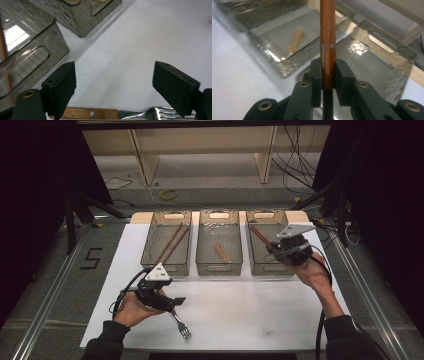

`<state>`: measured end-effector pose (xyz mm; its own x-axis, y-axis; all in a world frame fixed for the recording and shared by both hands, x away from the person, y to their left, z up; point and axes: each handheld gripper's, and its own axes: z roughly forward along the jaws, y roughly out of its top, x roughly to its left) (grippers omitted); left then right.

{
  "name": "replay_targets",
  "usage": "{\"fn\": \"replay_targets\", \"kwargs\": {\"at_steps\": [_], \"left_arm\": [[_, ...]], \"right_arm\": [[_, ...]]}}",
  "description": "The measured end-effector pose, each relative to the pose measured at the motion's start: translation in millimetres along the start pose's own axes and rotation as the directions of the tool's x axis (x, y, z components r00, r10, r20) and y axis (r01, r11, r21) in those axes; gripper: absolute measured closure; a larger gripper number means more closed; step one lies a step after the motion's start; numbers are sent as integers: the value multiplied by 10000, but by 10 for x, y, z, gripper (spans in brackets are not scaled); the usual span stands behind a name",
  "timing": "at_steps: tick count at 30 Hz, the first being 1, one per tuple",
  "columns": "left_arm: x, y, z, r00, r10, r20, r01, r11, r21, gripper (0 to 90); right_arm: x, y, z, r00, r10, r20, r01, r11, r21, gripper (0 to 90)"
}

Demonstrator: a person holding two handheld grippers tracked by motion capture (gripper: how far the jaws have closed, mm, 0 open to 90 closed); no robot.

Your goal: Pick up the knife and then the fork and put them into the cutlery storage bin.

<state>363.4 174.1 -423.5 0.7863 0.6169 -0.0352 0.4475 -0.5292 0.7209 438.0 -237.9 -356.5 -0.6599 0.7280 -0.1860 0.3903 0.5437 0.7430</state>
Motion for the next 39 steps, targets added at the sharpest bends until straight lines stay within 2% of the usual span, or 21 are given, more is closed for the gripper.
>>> {"fn": "replay_targets", "kwargs": {"at_steps": [3,7,10,18,20,25,39], "left_arm": [[30,-64,-15,9996,-104,-280,94,9993,-375,186],[63,-125,-47,9978,-509,-417,467,9942,-965,188],[75,-135,-55,9975,-591,-385,548,9930,-1050,190],[86,-170,-33,9971,-674,-350,635,9926,-1038,186],[91,-178,-35,9970,-665,-398,620,9924,-1066,186],[93,-181,-24,9973,-631,-365,591,9930,-1019,186],[98,-194,-19,9974,-625,-362,588,9937,-949,184]], "right_arm": [[-157,62,54,9984,531,214,-532,9986,48,778],[-366,131,140,9912,1271,367,-1269,9919,-75,778],[-465,174,213,9853,1619,539,-1619,9868,-47,778],[-666,232,446,9644,2579,589,-2590,9658,116,777],[-698,246,489,9620,2629,733,-2650,9641,196,777],[-767,270,580,9546,2881,754,-2911,9562,321,777],[-757,155,875,9535,2772,1188,-2903,9503,1126,773]]}}
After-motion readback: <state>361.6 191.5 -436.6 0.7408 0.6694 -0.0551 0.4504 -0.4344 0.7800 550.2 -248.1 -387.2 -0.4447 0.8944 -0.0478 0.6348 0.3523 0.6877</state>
